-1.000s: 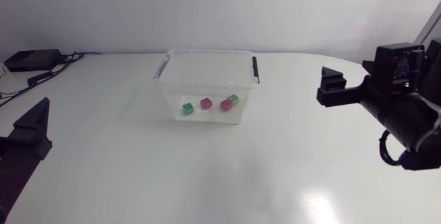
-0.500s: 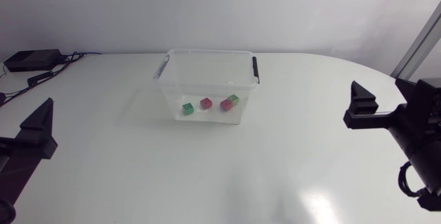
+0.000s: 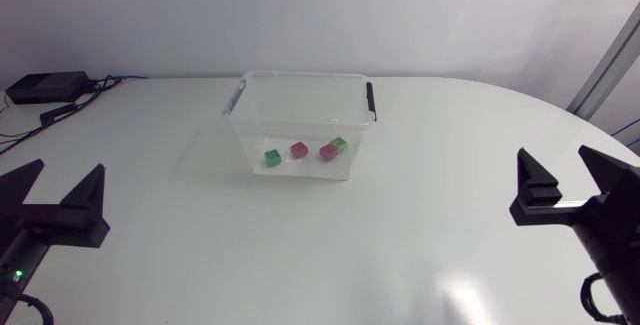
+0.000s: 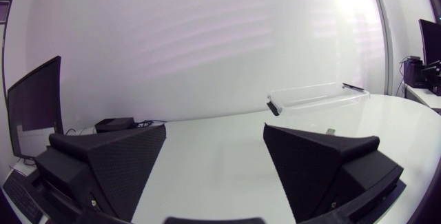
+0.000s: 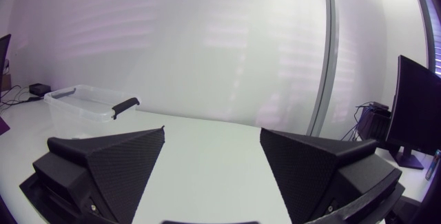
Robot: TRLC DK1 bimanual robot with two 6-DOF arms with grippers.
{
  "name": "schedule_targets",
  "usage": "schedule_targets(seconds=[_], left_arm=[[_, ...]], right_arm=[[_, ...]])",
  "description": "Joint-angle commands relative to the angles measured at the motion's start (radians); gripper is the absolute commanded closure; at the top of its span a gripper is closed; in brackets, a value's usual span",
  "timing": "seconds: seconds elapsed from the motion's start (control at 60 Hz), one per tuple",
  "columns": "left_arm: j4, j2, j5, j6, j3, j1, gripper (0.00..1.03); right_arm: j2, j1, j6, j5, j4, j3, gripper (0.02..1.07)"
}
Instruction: Place the duplo bricks in the container
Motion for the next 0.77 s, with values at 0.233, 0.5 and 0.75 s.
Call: schedule_targets(seconds=[0.233,0.5,0.75], left_arm=[[0.029,-0.057,-0.028,-0.098,-0.105,-0.055,0.05],[0.037,-0.091,-0.042,-0.146,-0.162,-0.089,0.05],[0.037,-0.091,-0.042,-0.146,-0.162,-0.089,0.05]], right_arm=[[-0.163,-0.09,0.072,-0.12,-0.071,-0.119,0.07],[-0.272,-0.148,0.11,-0.206,-0.114,-0.186,0.07],[-0.272,-0.148,0.11,-0.206,-0.114,-0.186,0.07]])
